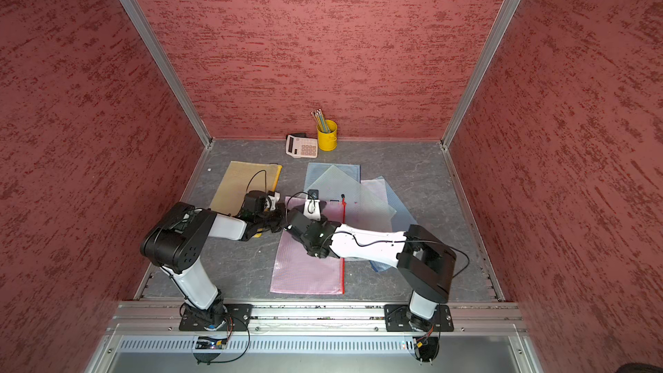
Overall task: Wipe the document bag
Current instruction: Wipe the dirt from the document bag.
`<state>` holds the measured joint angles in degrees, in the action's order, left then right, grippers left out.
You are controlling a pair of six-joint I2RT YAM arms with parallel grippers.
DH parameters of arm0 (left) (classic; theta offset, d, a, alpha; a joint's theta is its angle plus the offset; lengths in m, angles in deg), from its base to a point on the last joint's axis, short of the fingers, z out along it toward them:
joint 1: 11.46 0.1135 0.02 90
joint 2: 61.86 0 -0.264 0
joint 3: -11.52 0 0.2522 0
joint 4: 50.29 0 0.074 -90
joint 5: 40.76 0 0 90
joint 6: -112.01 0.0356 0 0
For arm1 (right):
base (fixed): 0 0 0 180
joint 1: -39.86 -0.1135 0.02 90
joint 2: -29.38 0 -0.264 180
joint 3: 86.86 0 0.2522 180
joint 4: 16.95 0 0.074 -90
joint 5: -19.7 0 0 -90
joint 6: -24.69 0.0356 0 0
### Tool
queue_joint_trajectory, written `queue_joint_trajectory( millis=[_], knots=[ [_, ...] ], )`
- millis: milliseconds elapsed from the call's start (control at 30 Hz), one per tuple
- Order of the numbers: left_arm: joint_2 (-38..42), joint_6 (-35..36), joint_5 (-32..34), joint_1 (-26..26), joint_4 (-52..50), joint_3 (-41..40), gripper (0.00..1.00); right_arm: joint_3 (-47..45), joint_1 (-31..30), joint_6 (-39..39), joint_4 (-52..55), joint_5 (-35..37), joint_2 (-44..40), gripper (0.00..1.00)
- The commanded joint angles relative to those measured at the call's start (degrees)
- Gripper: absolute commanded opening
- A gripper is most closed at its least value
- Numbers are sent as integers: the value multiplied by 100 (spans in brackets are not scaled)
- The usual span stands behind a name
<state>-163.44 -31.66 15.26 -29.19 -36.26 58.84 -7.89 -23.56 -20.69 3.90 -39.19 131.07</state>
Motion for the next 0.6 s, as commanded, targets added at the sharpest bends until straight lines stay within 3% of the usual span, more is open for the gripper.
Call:
queue_joint_trajectory(
  millis=[0, 100, 200, 333, 400, 567],
  knots=[
    [-183, -157, 82, -58, 286, -34, 0, -104, -31, -1195, -1820, -393, 883, 0],
    [-248, -250, 72, -68, 340, -17, 0, 8, -27, -1085, -1602, -709, 1525, 0],
    [-248, -234, 64, -61, 256, 1, 0, -258, -61, -471, -1032, -630, 1618, 0],
    [-245, -215, 91, -29, 221, -13, 0, -1165, -84, 721, -401, -418, 998, 0],
    [-240, -237, 59, 22, 198, -6, 0, -1514, -122, 1304, 224, -788, 749, 0],
    [-136, -197, -1, 190, 97, 19, 0, -2248, -1087, 2514, 1789, -1534, -8, 0]
  ],
)
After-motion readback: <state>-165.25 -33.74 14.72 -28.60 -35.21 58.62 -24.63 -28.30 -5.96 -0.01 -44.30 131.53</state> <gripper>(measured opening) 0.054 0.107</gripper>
